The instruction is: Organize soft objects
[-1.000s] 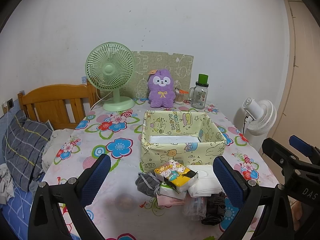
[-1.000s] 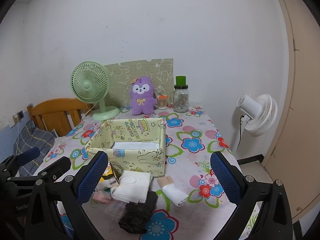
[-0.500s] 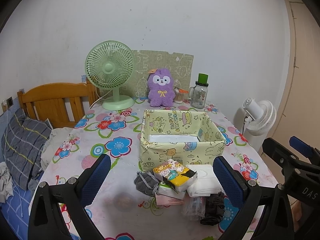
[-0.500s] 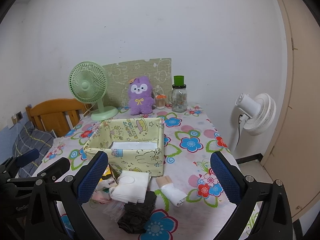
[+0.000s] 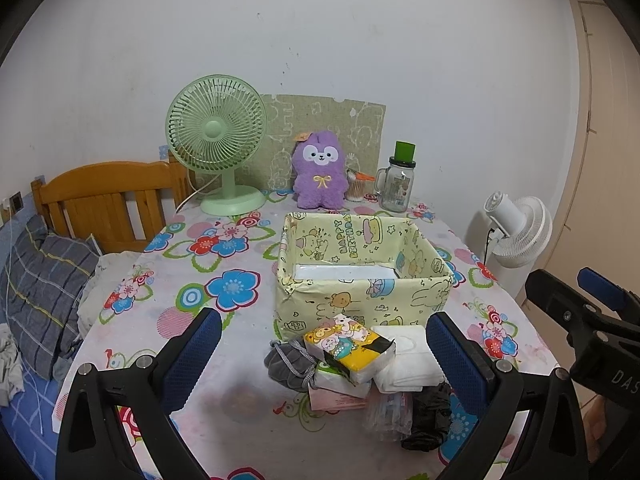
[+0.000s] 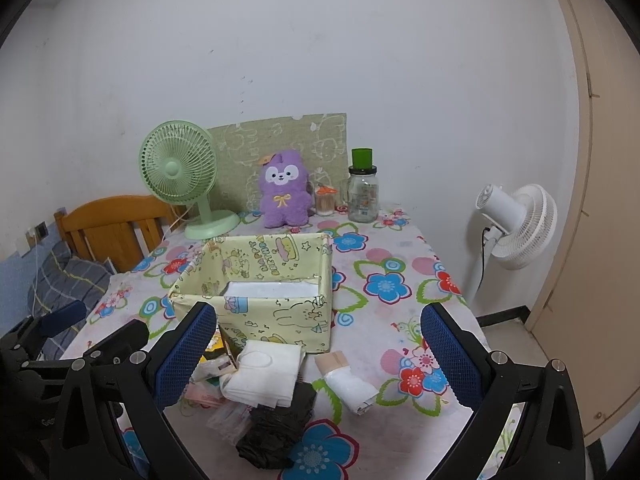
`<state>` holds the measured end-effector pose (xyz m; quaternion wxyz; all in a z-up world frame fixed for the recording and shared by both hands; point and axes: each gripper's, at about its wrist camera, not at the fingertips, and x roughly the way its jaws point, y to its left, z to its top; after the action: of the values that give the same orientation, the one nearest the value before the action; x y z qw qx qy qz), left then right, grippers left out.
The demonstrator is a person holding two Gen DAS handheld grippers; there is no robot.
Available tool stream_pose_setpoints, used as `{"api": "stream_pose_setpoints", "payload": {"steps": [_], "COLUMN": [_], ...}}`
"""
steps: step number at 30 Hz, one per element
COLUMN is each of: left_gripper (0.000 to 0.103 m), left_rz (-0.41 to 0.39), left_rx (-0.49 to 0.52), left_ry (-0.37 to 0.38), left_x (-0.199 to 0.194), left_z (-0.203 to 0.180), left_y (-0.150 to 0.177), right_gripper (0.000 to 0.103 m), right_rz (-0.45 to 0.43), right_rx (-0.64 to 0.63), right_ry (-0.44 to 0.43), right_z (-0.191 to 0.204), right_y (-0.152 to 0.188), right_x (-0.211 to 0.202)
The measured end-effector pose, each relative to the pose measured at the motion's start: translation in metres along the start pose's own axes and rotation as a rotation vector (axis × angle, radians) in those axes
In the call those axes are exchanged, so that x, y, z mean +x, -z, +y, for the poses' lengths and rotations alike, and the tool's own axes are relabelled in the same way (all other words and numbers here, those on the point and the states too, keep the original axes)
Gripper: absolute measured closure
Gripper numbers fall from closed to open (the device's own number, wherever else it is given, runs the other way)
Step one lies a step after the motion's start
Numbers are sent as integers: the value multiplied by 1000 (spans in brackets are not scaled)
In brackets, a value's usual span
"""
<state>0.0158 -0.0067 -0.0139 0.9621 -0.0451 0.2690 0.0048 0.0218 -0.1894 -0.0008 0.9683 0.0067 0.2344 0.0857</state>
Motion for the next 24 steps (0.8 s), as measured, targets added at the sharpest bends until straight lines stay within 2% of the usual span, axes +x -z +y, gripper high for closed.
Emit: {"api": "stream_pose_setpoints", "payload": {"steps": [6, 9, 24], "left_gripper": [1, 1, 1], "left_rz": [7, 29, 116], "left_rx": [4, 7, 28], "left_ry": [-2, 1, 25], "left_x": [8, 15, 52], "left_z": [2, 3, -7], "left_y": [2, 8, 25], "right_gripper": [1, 4, 4], "right_rz": [19, 36, 107], "right_rx": [10, 5, -18], "right_ry": [-19, -34, -53], "right_z": [-4, -4, 6], "right_y": [3, 8, 27], "right_x": [11, 18, 53]}}
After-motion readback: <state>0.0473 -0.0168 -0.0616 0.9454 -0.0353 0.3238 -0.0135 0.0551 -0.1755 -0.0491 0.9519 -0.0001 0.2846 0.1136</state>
